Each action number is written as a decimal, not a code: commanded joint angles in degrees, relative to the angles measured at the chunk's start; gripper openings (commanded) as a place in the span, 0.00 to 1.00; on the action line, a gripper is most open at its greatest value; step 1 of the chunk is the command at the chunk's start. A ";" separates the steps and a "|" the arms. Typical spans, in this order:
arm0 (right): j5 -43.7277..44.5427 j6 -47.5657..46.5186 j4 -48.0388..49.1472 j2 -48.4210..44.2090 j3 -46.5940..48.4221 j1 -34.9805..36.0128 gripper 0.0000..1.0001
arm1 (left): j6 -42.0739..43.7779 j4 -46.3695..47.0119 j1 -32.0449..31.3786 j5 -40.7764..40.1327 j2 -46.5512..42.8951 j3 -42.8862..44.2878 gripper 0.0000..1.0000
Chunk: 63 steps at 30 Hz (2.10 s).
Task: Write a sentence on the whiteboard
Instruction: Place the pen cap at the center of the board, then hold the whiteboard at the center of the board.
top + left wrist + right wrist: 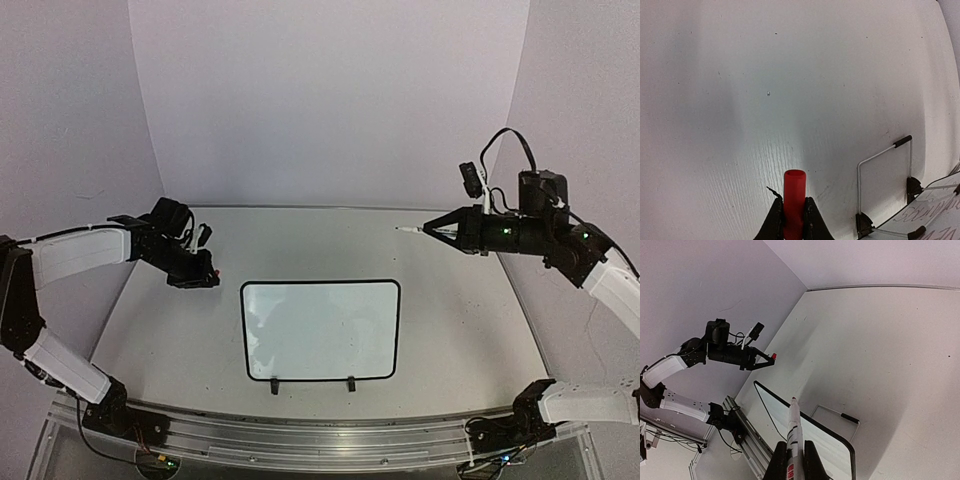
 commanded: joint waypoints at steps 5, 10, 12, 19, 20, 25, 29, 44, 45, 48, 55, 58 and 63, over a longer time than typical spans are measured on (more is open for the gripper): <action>5.93 0.01 3.30 -1.83 -4.05 1.02 0.00 | 2.50 7.21 0.13 -7.41 10.32 3.14 0.01; 6.31 0.07 3.30 -3.35 -5.68 1.58 0.00 | 6.70 6.02 0.26 -8.20 17.30 6.05 0.05; 6.43 0.20 3.23 -3.78 -6.30 1.87 0.00 | 7.48 5.86 0.22 -7.57 19.52 6.61 0.07; 7.21 0.48 3.24 -4.78 -7.31 2.37 0.00 | 6.27 6.27 0.25 -7.46 21.10 6.75 0.39; 7.28 0.43 3.24 -4.71 -7.32 2.41 0.00 | 5.79 6.13 0.28 -7.53 20.89 6.88 0.46; 7.93 0.04 3.40 -3.93 -7.24 3.27 0.00 | 4.22 4.26 0.28 -10.05 18.36 7.80 0.76; 8.97 0.10 3.61 -3.68 -7.03 4.45 0.00 | 4.75 0.30 0.35 -12.44 15.80 9.67 0.86; 17.64 1.14 6.25 -2.74 -4.57 14.61 0.00 | 11.81 -5.81 3.97 -4.42 0.40 16.42 0.87; 17.79 1.51 7.57 -2.89 -4.98 15.46 0.00 | 12.95 -4.49 3.97 -4.34 -2.26 15.00 0.87; 18.20 2.55 13.45 -3.32 -6.80 17.69 0.00 | 17.30 1.49 3.97 3.04 -9.70 8.65 0.88; 21.15 3.19 25.84 0.32 -9.95 24.07 0.00 | 22.00 8.12 3.96 27.87 -15.04 -1.12 0.89; 21.79 3.17 30.53 3.83 -10.26 26.62 0.00 | 24.70 7.14 3.95 32.04 -13.01 -1.24 0.89; 26.14 1.56 36.35 10.61 -9.95 33.09 0.00 | 28.23 4.44 3.96 42.54 -6.92 -0.02 0.86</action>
